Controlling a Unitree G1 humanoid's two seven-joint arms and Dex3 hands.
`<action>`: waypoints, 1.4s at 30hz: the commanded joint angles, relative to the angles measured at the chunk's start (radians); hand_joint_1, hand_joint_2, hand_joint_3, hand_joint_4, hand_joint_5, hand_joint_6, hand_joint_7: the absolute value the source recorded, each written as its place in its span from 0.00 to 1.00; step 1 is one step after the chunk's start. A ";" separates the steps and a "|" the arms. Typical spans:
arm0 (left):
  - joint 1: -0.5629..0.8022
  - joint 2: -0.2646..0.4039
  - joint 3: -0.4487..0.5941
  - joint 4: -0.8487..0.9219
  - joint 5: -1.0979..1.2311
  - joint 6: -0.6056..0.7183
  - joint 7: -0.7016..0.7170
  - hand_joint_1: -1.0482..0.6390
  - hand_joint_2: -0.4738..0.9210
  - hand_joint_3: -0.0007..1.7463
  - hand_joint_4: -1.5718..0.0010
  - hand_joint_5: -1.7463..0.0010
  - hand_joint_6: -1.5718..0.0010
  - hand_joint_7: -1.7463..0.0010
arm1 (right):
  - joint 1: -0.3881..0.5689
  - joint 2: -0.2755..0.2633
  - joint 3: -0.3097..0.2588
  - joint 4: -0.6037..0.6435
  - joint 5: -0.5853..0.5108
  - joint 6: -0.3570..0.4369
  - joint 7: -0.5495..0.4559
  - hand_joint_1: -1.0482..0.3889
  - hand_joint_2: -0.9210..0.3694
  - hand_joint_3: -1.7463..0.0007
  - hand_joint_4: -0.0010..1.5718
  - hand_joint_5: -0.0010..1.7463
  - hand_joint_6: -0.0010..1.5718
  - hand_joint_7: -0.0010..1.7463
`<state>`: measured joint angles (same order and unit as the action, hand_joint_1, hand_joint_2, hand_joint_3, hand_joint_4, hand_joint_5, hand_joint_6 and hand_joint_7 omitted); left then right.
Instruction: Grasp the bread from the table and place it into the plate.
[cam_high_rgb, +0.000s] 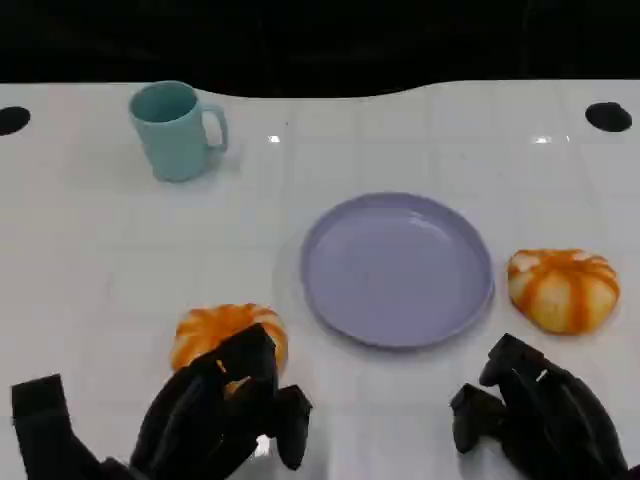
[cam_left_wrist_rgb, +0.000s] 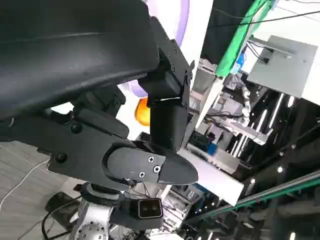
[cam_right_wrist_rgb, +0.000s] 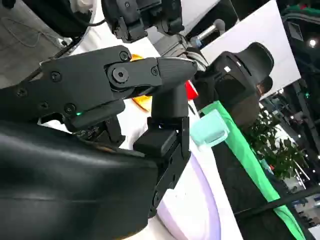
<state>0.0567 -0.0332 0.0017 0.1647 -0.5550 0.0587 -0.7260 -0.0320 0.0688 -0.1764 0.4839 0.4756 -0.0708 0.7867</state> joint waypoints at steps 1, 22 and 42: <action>0.004 0.010 0.006 -0.007 0.010 -0.010 -0.007 0.19 1.00 0.10 0.39 0.00 0.56 0.01 | 0.007 -0.009 -0.003 -0.008 0.010 0.004 0.000 0.36 0.00 0.87 0.49 0.95 0.44 0.81; 0.012 0.007 0.001 -0.025 0.020 -0.034 -0.007 0.19 1.00 0.11 0.40 0.00 0.58 0.02 | 0.008 -0.011 -0.002 -0.010 0.008 -0.003 0.006 0.36 0.00 0.86 0.48 0.95 0.43 0.80; -0.053 0.300 0.023 -0.185 0.776 -0.642 0.258 0.13 1.00 0.05 0.86 0.59 0.83 0.91 | -0.001 -0.007 0.001 0.004 0.007 -0.024 0.014 0.34 0.00 0.86 0.49 0.95 0.43 0.81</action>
<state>0.0019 0.2104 0.0042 0.0321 0.1046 -0.5489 -0.5409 -0.0322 0.0694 -0.1741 0.4858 0.4767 -0.0867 0.7954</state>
